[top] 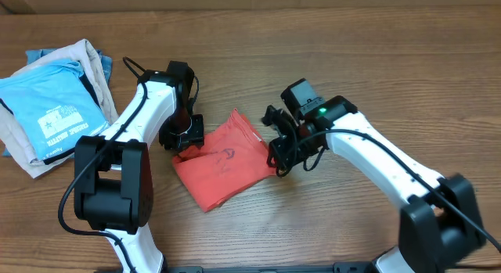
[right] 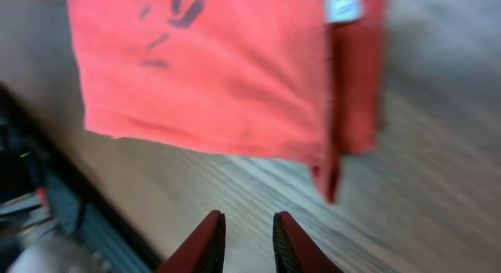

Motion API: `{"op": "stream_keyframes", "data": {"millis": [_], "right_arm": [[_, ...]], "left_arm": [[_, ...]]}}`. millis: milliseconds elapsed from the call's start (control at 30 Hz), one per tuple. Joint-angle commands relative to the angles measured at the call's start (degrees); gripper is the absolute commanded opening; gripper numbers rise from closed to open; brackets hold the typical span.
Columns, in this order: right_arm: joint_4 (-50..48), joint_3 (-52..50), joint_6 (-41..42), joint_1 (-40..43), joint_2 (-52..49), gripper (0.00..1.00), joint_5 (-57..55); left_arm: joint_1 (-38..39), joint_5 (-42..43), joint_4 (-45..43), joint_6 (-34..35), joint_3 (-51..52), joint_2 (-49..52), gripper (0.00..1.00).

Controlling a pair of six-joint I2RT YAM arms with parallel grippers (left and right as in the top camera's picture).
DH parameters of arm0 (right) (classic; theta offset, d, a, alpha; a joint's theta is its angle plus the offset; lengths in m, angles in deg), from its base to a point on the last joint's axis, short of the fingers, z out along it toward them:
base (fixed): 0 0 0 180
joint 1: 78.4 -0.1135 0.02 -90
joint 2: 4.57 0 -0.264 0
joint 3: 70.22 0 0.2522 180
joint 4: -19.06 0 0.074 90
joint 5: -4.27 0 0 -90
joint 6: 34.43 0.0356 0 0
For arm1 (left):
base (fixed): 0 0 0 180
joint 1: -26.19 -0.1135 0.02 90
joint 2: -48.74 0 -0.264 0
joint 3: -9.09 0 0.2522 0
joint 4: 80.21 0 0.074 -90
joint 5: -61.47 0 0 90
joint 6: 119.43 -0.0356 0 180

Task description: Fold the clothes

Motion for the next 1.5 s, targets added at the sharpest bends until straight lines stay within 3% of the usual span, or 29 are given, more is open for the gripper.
{"op": "stream_keyframes", "data": {"millis": [0,133,367,567,733,900,1033,1100,1167,1200,1467], "right_arm": [[-0.1,0.8,-1.0,-0.2,-4.2,0.24,8.8],[-0.8,0.8,-0.9,-0.2,-7.4,0.26,8.2],[-4.9,0.8,3.8,2.3,-9.8,0.31,-3.1],[-9.0,0.8,3.8,4.3,-11.7,0.35,-5.1],[-10.1,0.9,3.8,4.3,-12.1,0.36,-10.9],[-9.9,0.9,3.8,4.3,-12.1,0.46,-11.9],[-9.9,0.9,3.8,4.3,-12.1,0.49,-13.0],[-9.9,0.9,3.8,4.3,-12.1,0.5,-12.9],[-9.9,0.9,3.8,4.3,-12.1,0.5,-13.0],[-9.9,0.9,3.8,4.3,-12.1,0.51,-13.0],[-9.2,0.9,3.8,4.3,-12.1,0.52,-13.0]], "left_arm": [[0.0,-0.6,-0.4,-1.1,2.1,-0.7,0.47],[0.0,-0.7,-0.4,-1.2,3.6,-0.7,0.4],[0.0,-0.6,2.4,-0.6,6.8,-0.7,0.26],[0.0,0.8,5.9,3.1,11.6,-0.7,0.24],[0.0,11.3,8.5,2.8,15.0,-0.8,0.22],[-0.2,11.5,8.3,1.9,14.5,-3.5,0.21],[-1.7,7.1,7.5,1.8,10.6,-9.5,0.27],[-2.1,5.1,5.3,1.8,8.3,-12.8,0.41],[-2.1,3.9,1.3,1.0,7.0,-15.5,0.66],[-2.1,4.0,-1.5,-0.1,7.0,-16.6,0.72],[-1.9,9.0,-9.4,-6.1,7.1,-13.2,0.72]]}}
